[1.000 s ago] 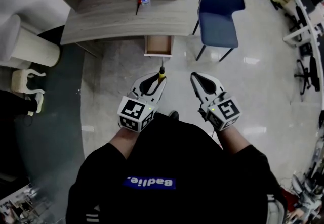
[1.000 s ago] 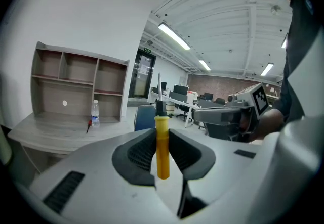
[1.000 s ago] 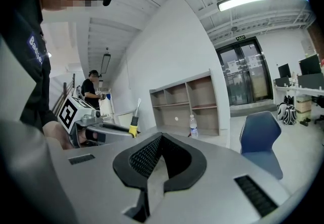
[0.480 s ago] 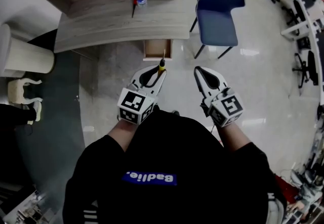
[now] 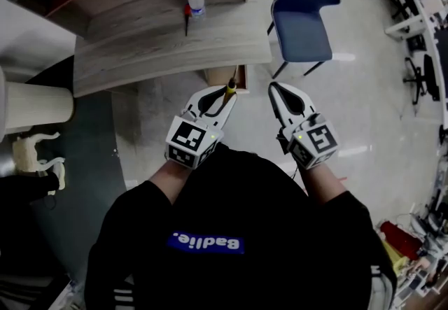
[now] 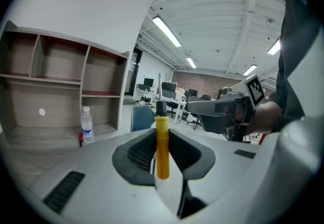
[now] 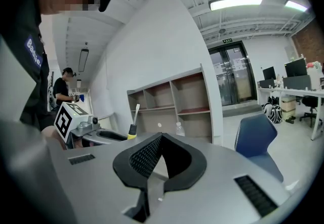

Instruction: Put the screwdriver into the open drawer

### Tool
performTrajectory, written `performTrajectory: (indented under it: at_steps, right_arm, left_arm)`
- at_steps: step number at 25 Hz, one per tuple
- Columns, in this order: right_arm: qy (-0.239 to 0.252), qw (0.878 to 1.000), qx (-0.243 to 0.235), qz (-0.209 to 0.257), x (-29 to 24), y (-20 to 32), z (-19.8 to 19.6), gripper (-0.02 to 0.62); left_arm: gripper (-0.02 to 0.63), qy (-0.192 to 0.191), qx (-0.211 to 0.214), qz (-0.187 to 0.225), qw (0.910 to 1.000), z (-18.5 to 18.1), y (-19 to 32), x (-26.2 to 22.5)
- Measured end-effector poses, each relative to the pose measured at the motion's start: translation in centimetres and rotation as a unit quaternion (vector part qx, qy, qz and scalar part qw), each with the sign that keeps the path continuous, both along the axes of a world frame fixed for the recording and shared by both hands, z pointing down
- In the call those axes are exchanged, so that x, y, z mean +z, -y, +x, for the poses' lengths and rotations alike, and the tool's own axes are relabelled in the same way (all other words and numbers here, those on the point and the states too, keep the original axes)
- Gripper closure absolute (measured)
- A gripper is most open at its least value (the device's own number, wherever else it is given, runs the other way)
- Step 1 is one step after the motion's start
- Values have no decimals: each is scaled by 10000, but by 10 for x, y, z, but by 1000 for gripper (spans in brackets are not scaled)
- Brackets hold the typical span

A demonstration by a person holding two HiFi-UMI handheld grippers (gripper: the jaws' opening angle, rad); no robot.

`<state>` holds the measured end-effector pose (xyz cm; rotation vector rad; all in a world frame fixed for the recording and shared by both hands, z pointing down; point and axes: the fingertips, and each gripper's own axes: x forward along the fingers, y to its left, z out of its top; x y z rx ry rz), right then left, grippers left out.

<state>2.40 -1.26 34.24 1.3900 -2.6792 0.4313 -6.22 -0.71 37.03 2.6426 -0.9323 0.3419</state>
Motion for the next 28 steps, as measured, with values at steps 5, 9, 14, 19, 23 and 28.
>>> performTrajectory:
  at_steps: [5, 9, 14, 19, 23, 28]
  right_arm:
    - [-10, 9997, 216, -70, 0, 20, -11, 566]
    - [18, 9998, 130, -119, 6, 27, -14, 566]
    - [21, 9997, -101, -232, 16, 37, -7, 566]
    - [-9, 9989, -300, -349, 20, 48, 9, 566]
    - [-47, 9979, -458, -459, 29, 57, 20, 566]
    - [-15, 9971, -491, -581, 41, 70, 35, 566]
  left_arm:
    - [531, -71, 293, -94, 9995, -7, 18, 14]
    - [531, -19, 323, -211, 9993, -1, 23, 24]
    - [531, 110, 248, -373, 9989, 10, 28, 43]
    - [531, 237, 101, -477, 9985, 27, 39, 51]
    - [531, 285, 50, -599, 9978, 41, 43, 66]
    - [531, 516, -29, -735, 9960, 50, 50, 98]
